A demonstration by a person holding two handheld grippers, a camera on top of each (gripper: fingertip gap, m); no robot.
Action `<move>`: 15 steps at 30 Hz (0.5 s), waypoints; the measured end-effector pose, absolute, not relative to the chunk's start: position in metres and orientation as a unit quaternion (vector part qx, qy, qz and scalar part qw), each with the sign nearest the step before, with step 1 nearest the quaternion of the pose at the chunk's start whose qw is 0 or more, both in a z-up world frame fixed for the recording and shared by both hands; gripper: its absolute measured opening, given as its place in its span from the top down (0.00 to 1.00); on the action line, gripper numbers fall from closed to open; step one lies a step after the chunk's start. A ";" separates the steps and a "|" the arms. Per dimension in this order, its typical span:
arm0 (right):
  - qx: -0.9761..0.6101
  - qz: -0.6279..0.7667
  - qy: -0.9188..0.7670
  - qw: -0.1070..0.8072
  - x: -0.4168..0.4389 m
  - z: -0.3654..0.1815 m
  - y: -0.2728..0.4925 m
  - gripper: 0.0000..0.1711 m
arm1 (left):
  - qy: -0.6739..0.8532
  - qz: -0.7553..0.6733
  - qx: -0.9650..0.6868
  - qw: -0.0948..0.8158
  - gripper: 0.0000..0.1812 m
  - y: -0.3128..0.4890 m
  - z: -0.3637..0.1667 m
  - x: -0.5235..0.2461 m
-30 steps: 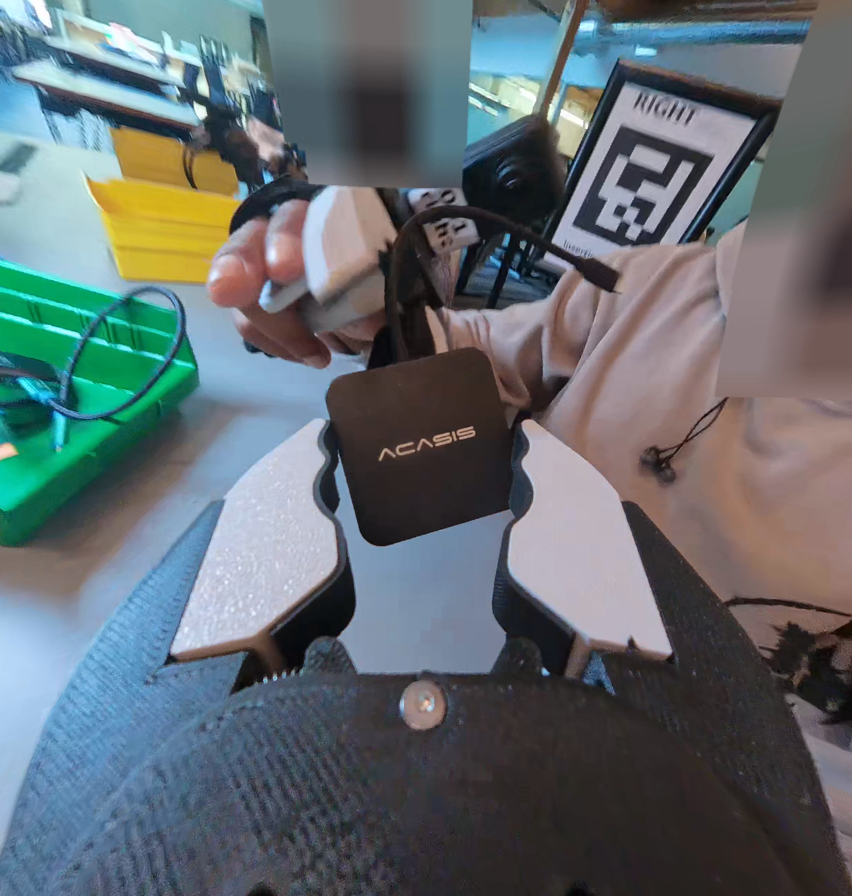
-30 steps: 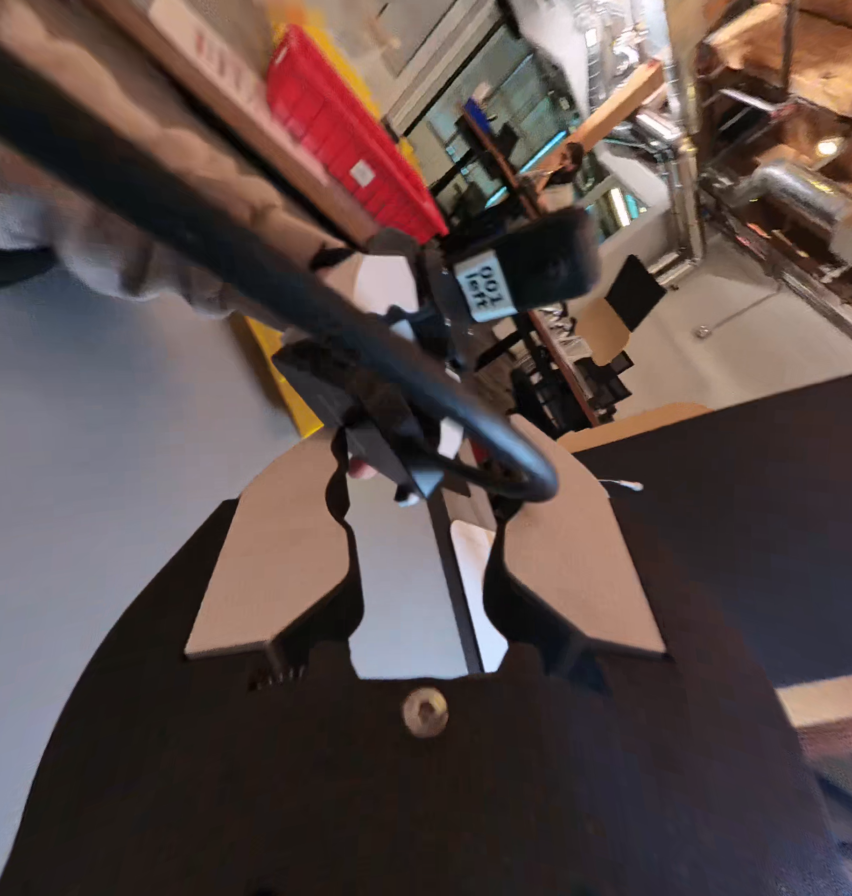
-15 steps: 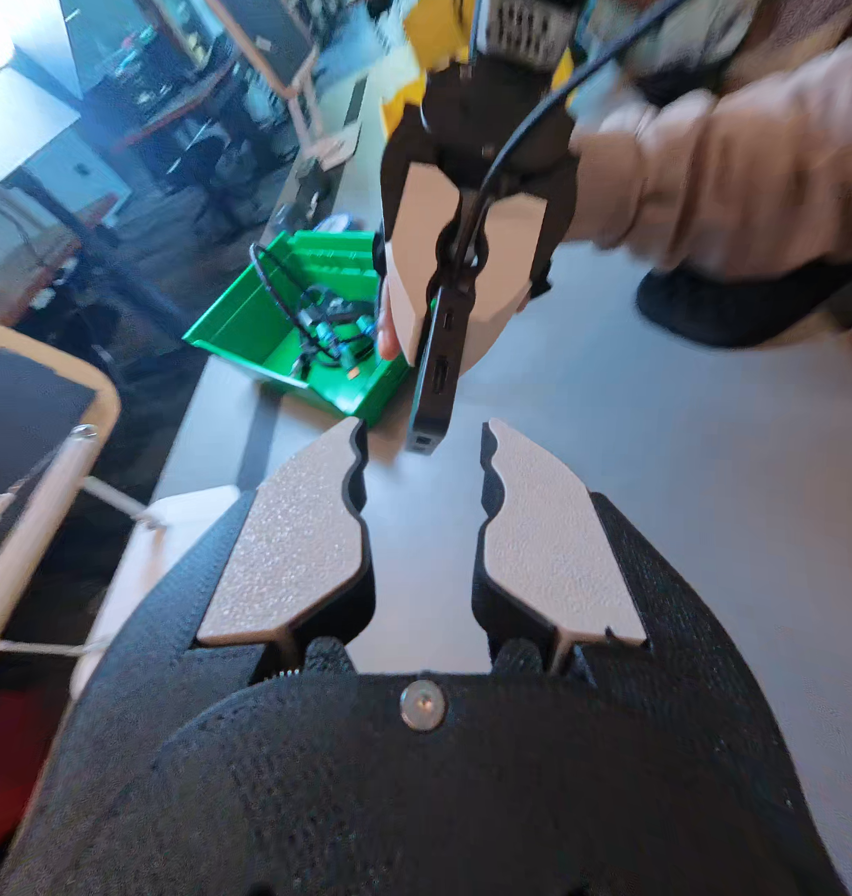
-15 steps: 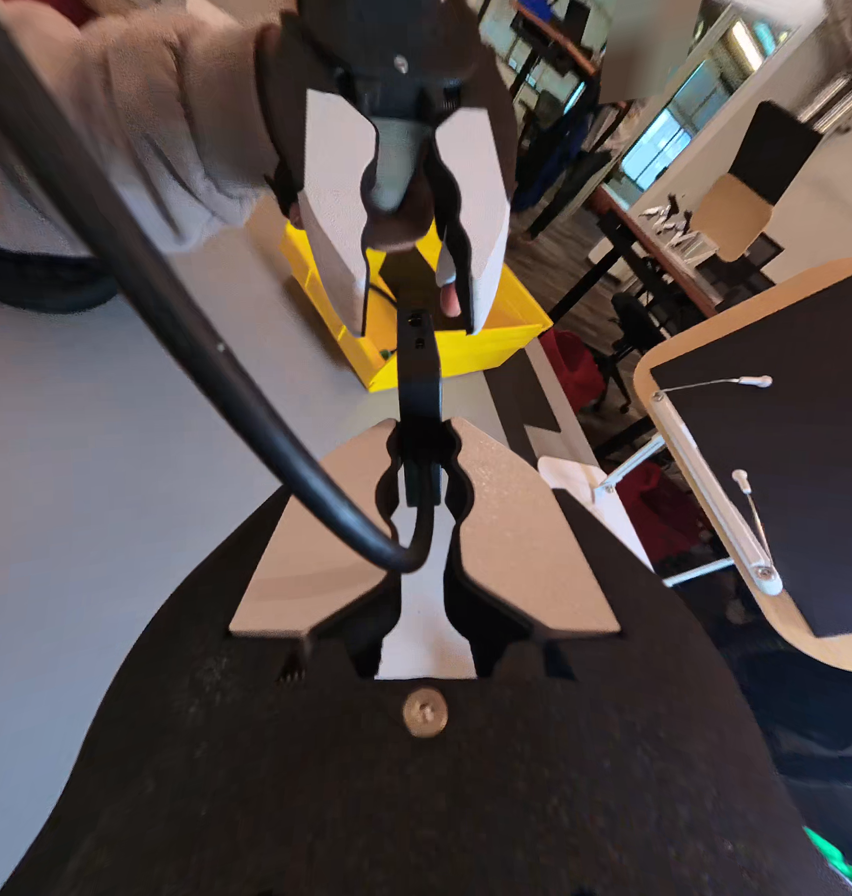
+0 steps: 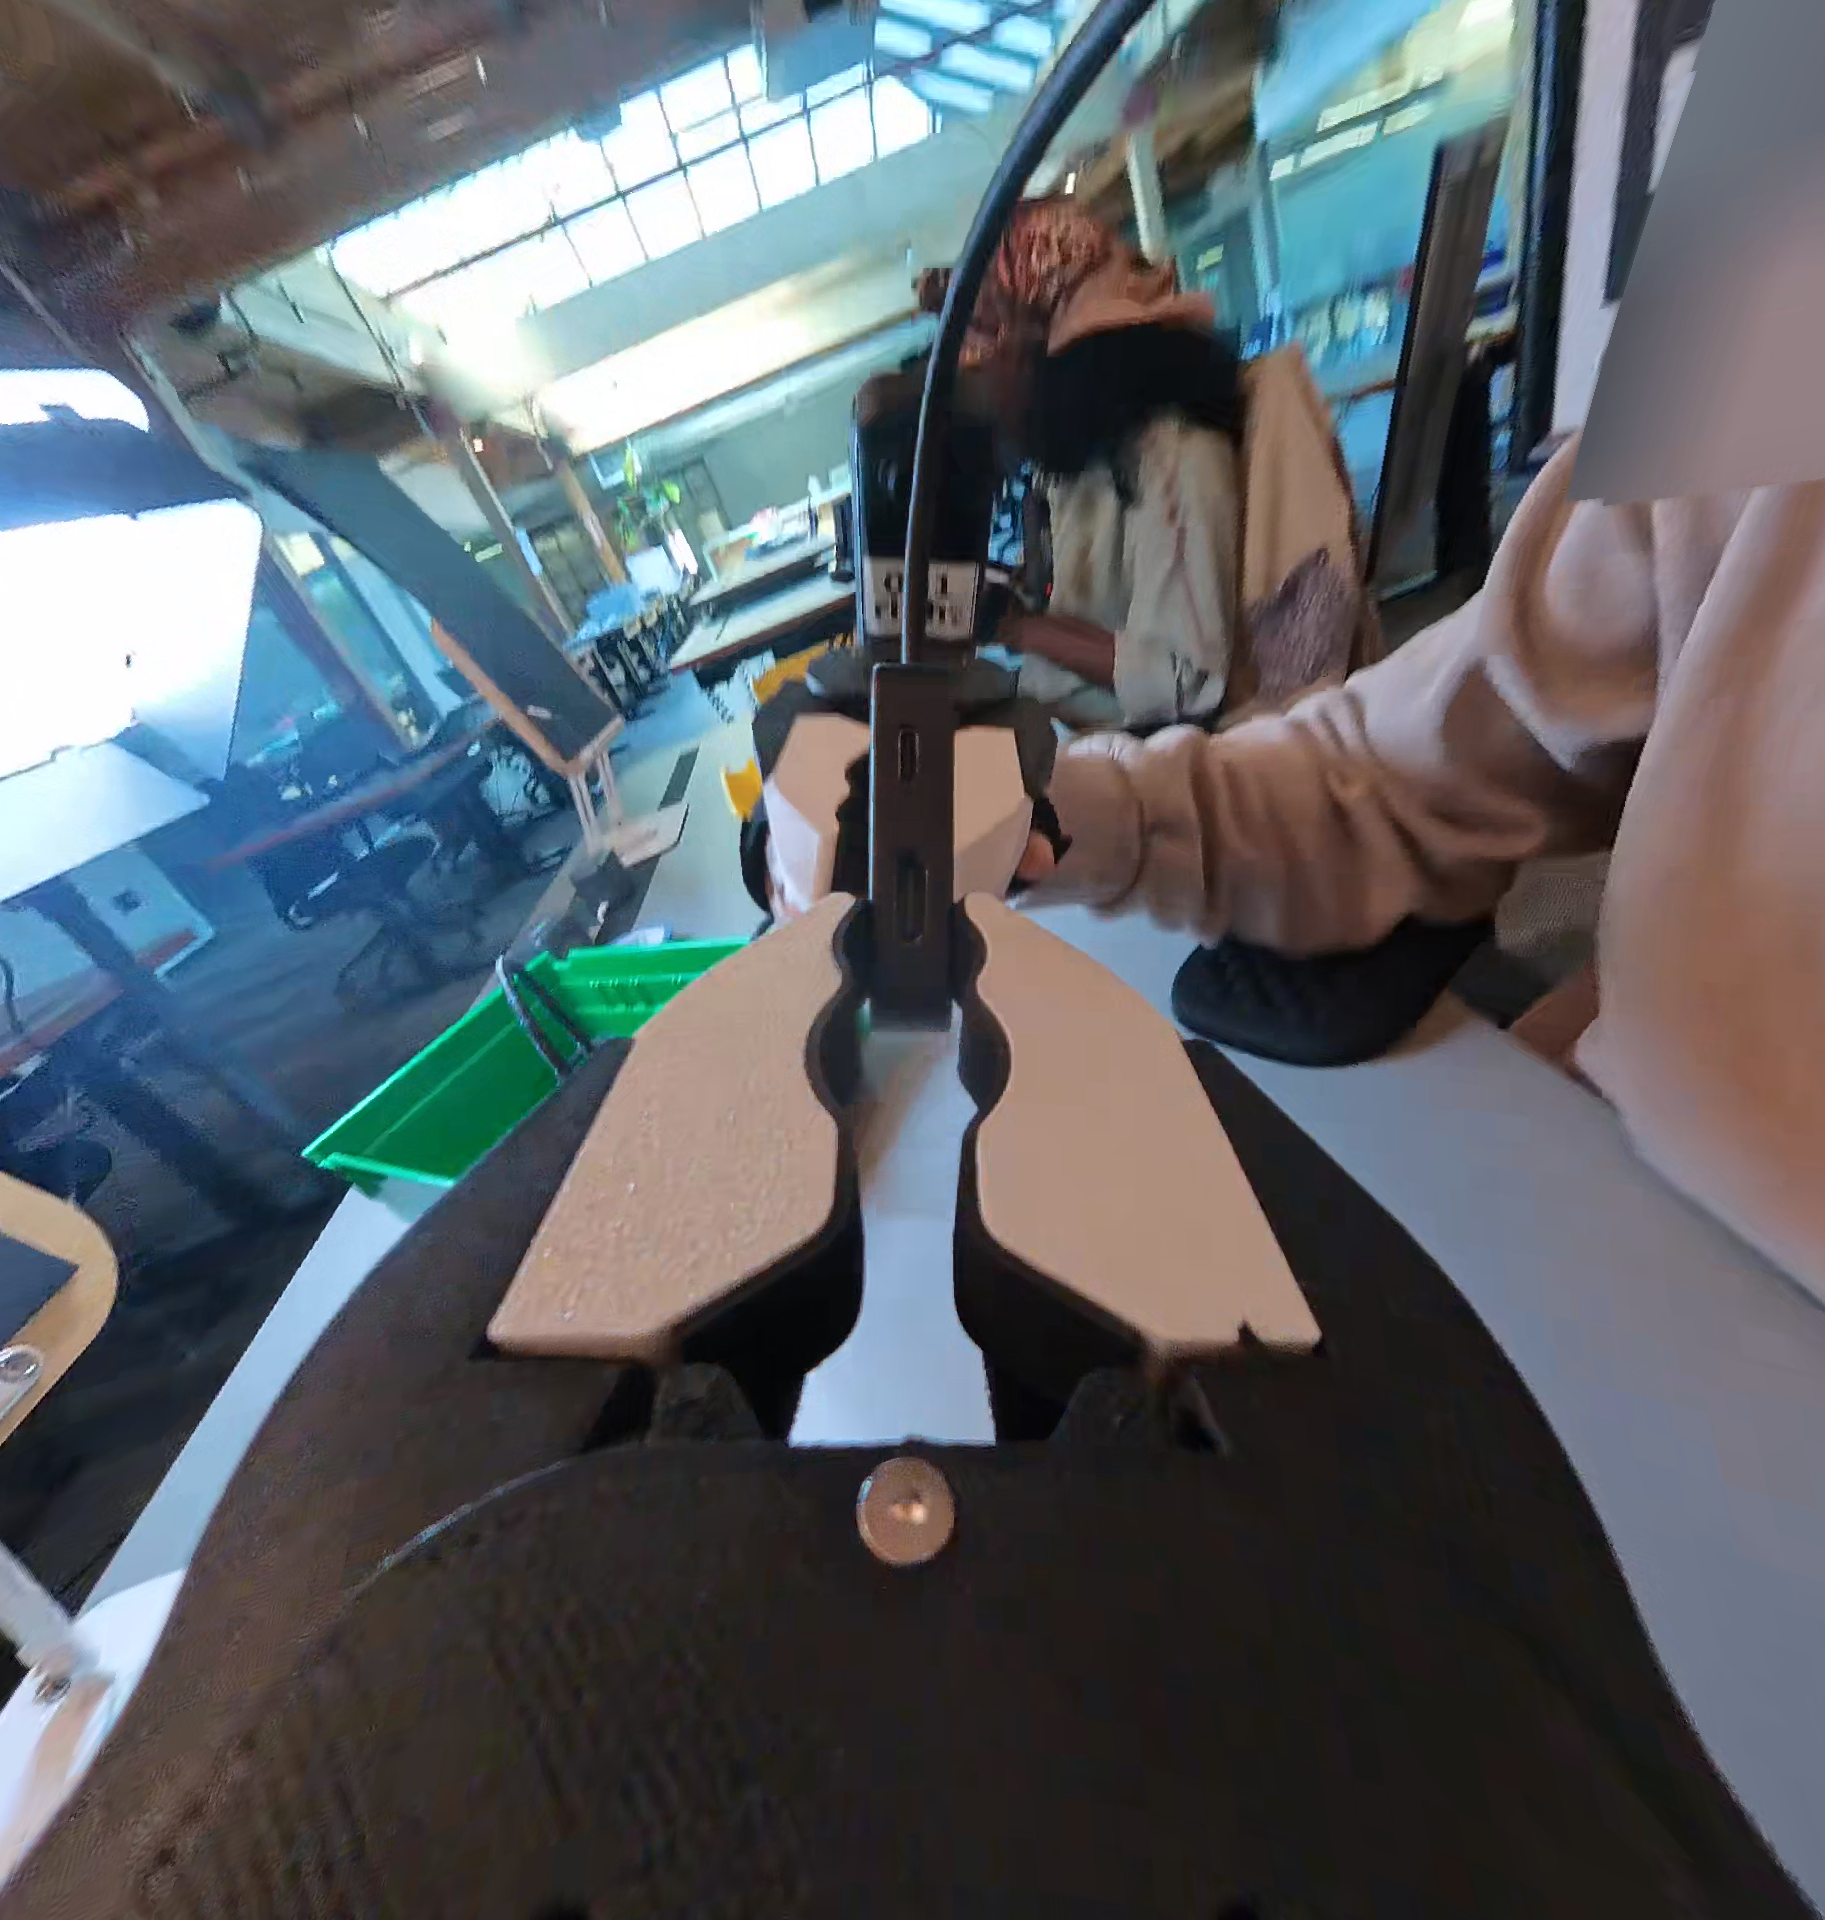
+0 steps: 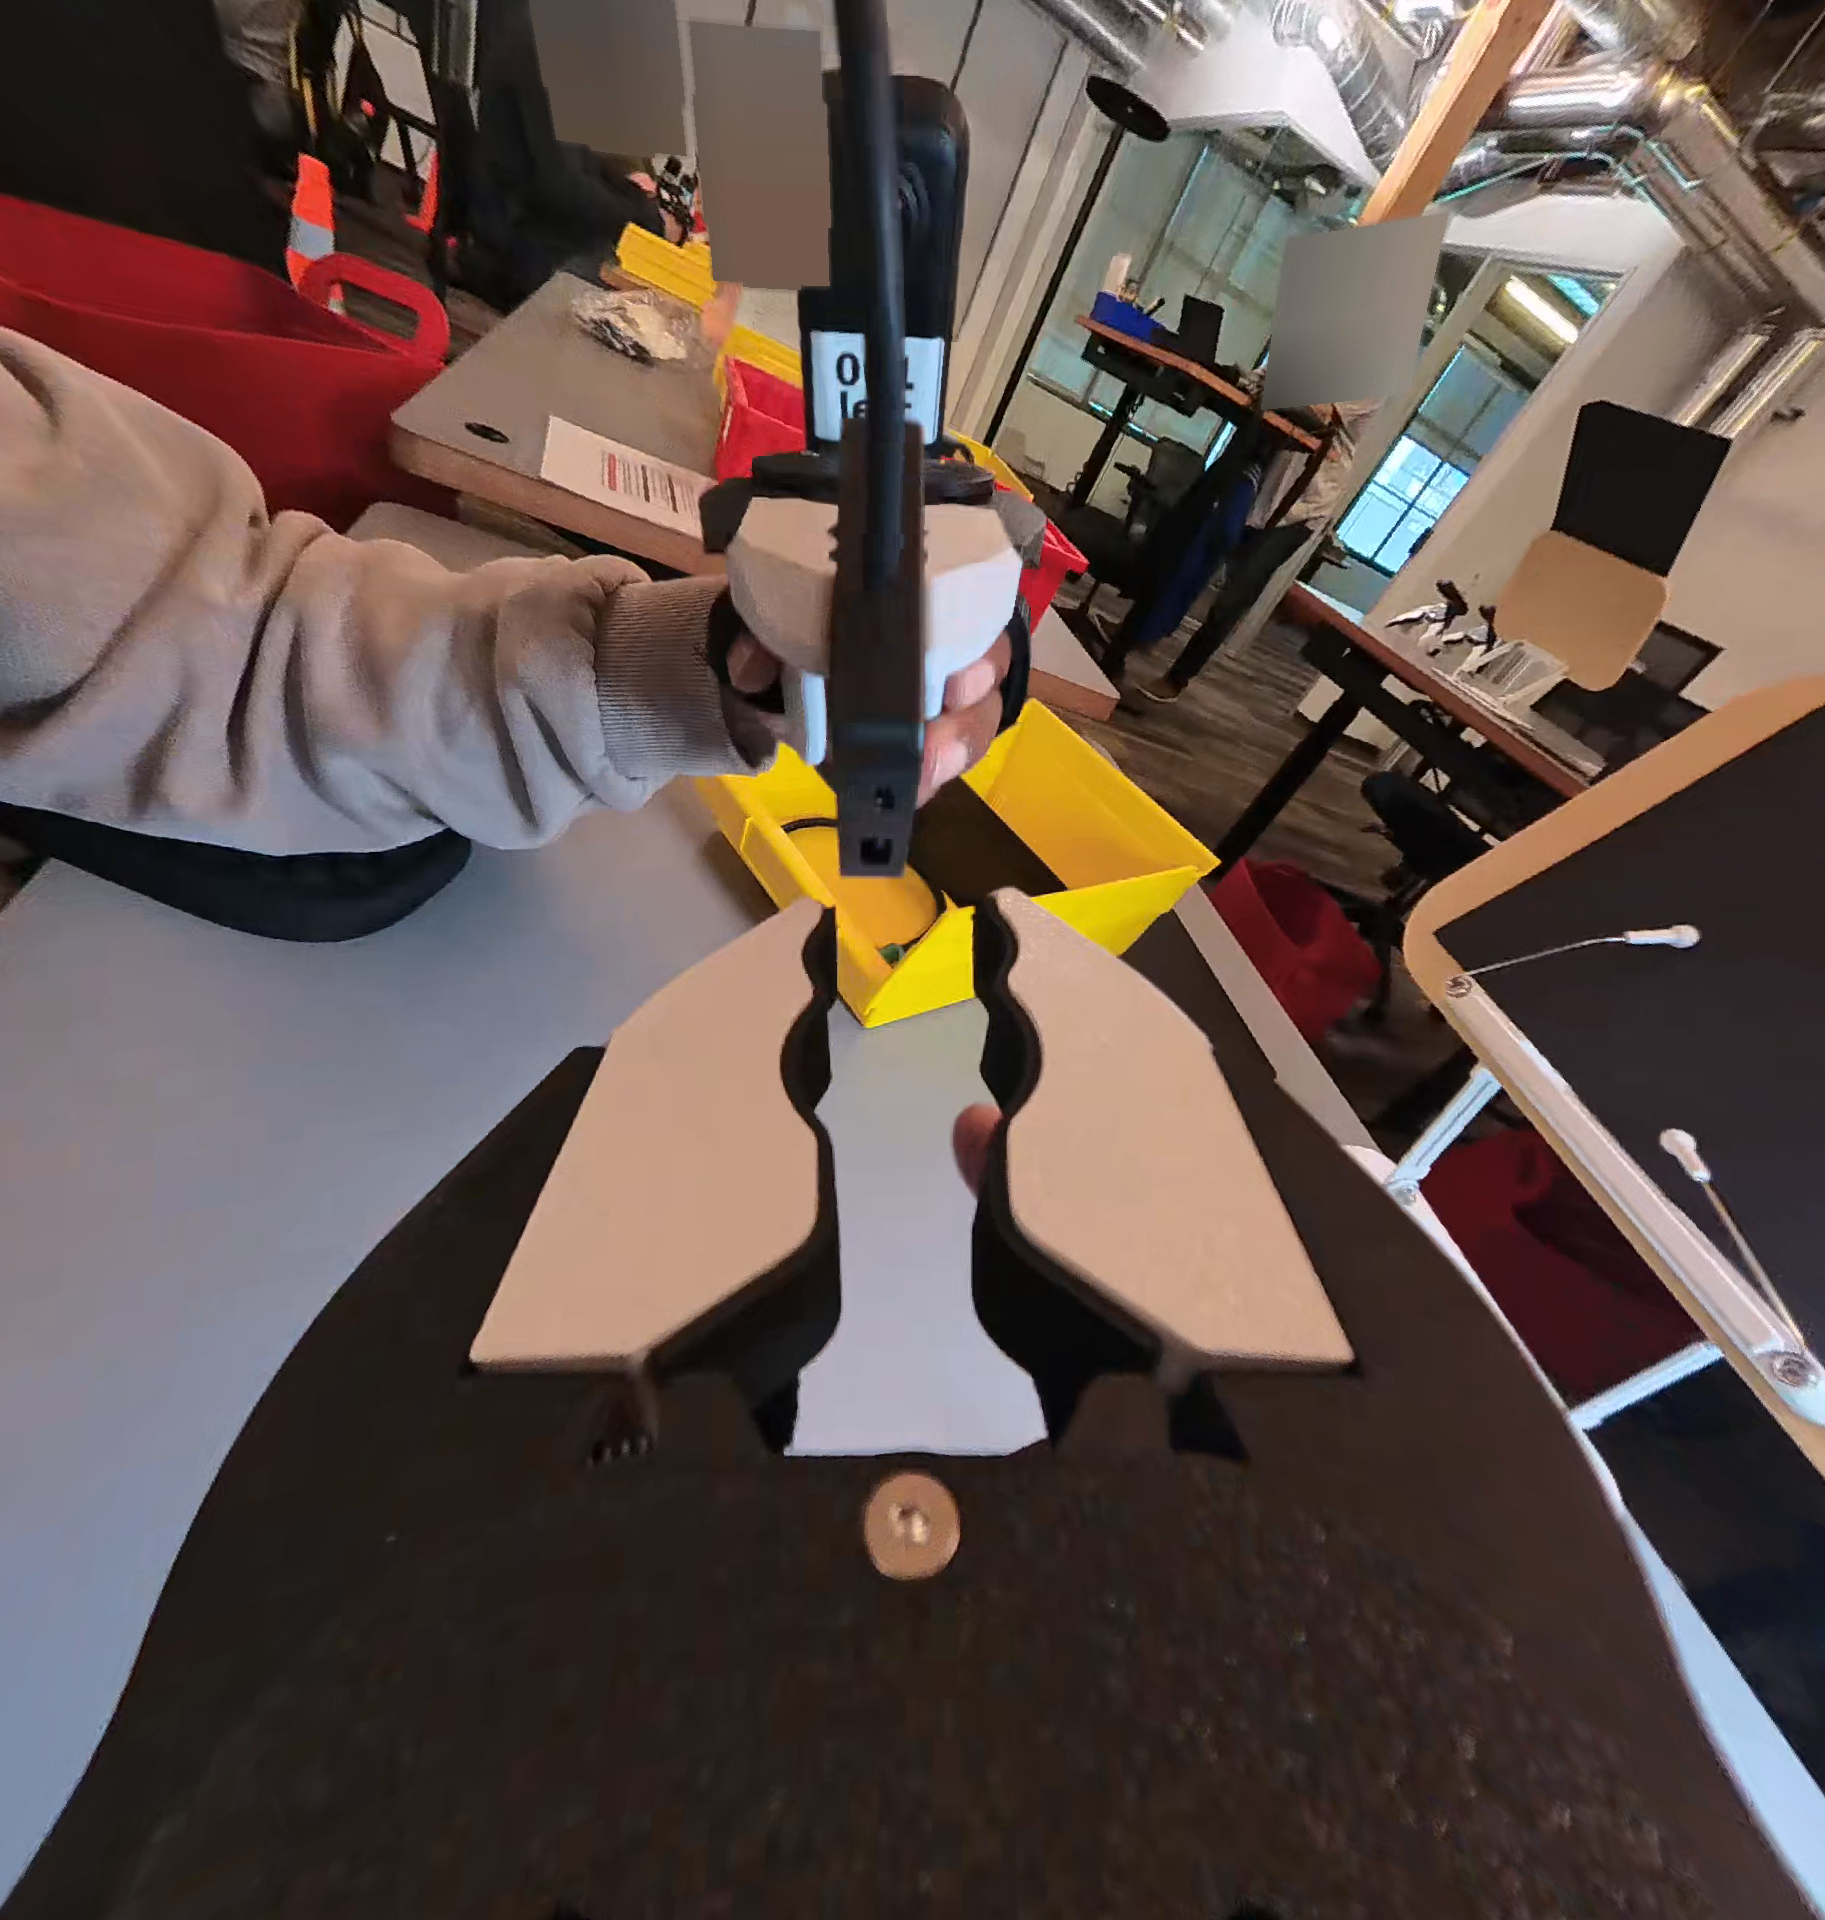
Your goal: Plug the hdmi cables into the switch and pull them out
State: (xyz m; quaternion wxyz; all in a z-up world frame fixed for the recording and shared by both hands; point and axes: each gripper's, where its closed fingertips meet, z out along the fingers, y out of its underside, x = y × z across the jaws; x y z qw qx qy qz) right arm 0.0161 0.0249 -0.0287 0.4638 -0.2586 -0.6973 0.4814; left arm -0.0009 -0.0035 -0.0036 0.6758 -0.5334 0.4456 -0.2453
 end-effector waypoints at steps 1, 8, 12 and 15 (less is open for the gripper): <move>-0.257 0.484 -0.693 0.469 0.014 -0.028 0.024 0.85 | 0.443 -0.247 -0.531 0.678 0.92 -0.003 -0.002 -0.001; -0.249 0.408 -0.714 0.512 -0.001 -0.038 0.012 0.90 | 0.463 -0.217 -0.560 0.651 0.92 0.014 -0.033 0.012; -0.259 0.363 -0.722 0.529 -0.004 -0.042 0.023 0.92 | 0.458 -0.159 -0.610 0.627 0.90 0.025 -0.041 -0.004; -0.275 0.362 -0.707 0.541 0.002 -0.034 0.040 0.92 | 0.403 -0.081 -0.679 0.608 0.78 0.028 -0.035 -0.057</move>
